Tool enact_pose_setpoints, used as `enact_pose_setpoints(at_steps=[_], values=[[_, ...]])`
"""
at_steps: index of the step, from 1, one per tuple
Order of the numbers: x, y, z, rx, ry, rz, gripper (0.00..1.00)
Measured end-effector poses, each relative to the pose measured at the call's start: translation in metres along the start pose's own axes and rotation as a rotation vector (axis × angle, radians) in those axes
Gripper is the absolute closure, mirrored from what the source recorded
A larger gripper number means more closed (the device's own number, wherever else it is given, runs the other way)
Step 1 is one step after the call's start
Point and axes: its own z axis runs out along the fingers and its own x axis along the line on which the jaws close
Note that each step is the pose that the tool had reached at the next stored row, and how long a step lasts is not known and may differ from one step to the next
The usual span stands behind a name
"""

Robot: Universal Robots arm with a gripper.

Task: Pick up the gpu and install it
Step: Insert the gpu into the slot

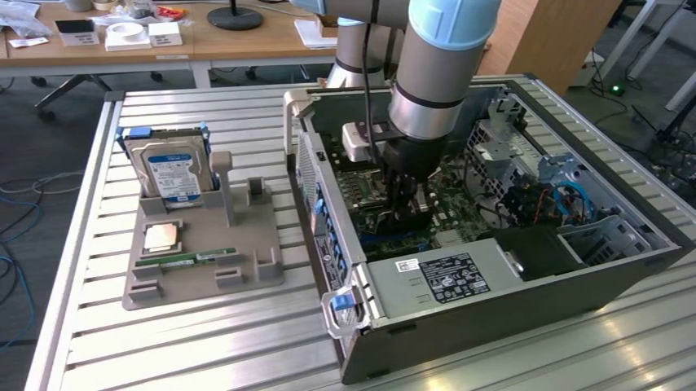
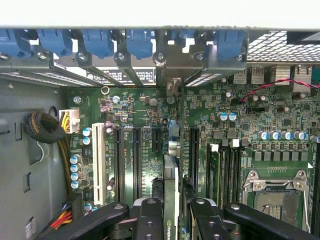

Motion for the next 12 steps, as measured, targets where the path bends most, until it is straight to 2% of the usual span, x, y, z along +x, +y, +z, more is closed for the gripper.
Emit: enact_pose_setpoints(at_steps=[12], values=[[-0.0001,0.0005,0.0003,-0.0001,-0.0001,0.001,0.75]])
